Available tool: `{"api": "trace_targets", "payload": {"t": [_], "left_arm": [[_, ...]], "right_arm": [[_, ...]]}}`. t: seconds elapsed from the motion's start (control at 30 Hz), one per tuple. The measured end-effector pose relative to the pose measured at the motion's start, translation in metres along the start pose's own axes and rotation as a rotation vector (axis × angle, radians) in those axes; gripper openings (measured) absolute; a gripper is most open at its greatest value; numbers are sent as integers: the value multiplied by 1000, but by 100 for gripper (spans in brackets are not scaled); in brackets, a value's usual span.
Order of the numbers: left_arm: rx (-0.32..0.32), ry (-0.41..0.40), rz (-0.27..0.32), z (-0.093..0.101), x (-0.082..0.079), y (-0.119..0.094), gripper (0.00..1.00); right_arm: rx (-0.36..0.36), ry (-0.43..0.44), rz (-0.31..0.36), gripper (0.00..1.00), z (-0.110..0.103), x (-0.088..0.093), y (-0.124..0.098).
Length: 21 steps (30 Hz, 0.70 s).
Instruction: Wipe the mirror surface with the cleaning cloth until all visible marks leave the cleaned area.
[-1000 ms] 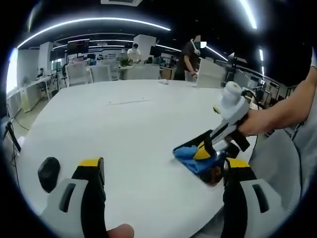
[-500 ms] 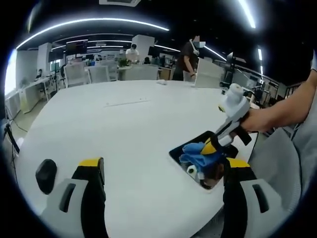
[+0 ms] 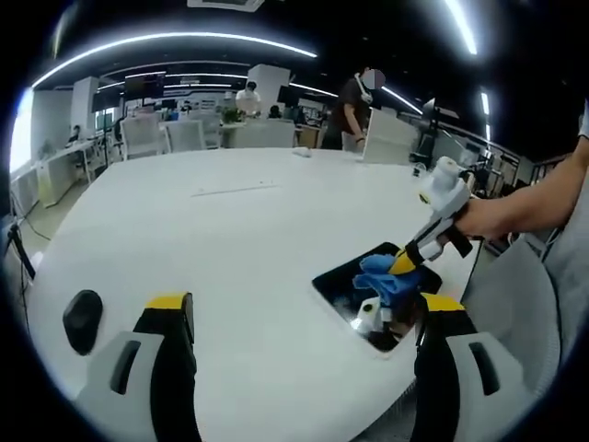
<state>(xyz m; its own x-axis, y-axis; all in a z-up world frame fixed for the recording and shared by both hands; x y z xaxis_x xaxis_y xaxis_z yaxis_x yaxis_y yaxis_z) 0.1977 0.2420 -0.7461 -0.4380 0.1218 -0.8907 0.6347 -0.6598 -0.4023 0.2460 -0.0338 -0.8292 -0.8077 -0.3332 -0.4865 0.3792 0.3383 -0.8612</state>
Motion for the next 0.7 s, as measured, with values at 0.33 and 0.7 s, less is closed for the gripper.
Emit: {"api": "trace_targets", "payload": {"t": [0.33,0.7], "left_arm": [[1,8,-10,4,0,1,99],[0,19,-15,6,-3,1,99]], "right_arm": [[29,29,0,0,30,11,-12],[68,56,-8,0,61,23,-25]]}}
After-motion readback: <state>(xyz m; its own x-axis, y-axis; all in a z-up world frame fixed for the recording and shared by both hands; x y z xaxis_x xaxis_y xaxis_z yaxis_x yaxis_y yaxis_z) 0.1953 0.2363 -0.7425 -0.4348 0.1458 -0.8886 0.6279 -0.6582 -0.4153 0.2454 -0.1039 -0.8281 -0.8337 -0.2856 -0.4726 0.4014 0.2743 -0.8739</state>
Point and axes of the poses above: the point that each gripper's makers call its tool centre point, and the gripper's own axes: y roughly forward along the fingers, z roughly to its right, x roughly out of its underside, the point moved 6 cm from there along -y, roughly backward along the fingers, and after that the axes turned 7 degrees about x, right-handed, at the moved point
